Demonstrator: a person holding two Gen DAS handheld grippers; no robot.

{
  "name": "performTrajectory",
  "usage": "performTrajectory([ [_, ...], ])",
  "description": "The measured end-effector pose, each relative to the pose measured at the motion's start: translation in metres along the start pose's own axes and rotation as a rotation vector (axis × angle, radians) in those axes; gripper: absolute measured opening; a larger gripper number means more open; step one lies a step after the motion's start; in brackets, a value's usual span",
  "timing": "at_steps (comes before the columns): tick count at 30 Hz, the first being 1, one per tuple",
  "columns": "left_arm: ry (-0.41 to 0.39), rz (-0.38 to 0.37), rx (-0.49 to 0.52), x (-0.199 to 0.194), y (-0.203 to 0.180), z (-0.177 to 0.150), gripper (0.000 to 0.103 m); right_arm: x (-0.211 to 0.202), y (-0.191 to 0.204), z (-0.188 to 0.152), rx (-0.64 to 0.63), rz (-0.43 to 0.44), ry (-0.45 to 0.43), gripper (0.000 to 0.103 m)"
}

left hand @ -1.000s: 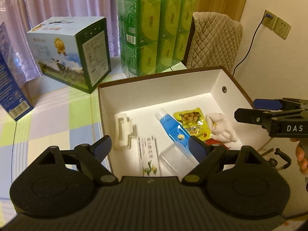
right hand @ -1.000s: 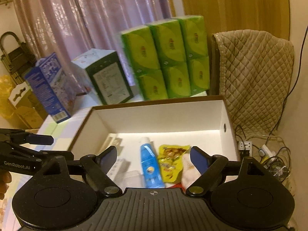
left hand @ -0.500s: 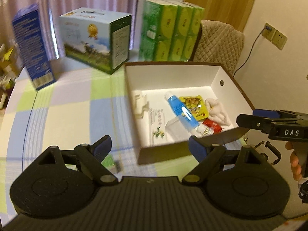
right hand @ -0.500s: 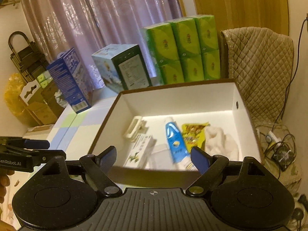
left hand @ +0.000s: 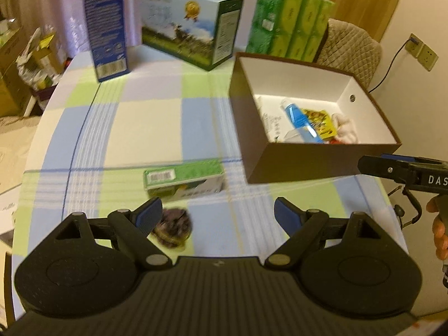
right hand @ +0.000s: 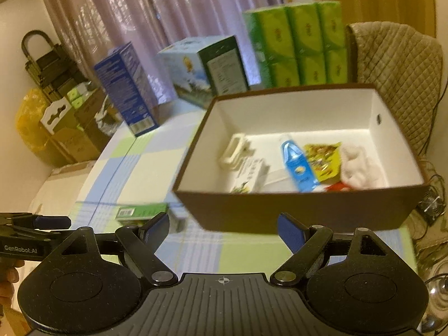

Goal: Organize objects
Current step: 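Move both tools back to the green box and dark scrunchie on the table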

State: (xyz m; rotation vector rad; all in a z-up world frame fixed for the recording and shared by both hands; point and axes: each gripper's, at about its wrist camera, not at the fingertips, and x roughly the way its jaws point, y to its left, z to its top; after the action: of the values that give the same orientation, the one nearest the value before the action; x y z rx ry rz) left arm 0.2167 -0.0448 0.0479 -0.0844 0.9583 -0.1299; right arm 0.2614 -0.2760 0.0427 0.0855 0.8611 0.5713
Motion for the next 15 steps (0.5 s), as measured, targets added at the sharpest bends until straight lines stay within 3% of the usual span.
performTrajectory([
  [15, 0.076, 0.047, -0.076, 0.004, 0.055, -0.038, 0.085, 0.047, 0.057, -0.038, -0.051, 0.015, 0.122, 0.082],
])
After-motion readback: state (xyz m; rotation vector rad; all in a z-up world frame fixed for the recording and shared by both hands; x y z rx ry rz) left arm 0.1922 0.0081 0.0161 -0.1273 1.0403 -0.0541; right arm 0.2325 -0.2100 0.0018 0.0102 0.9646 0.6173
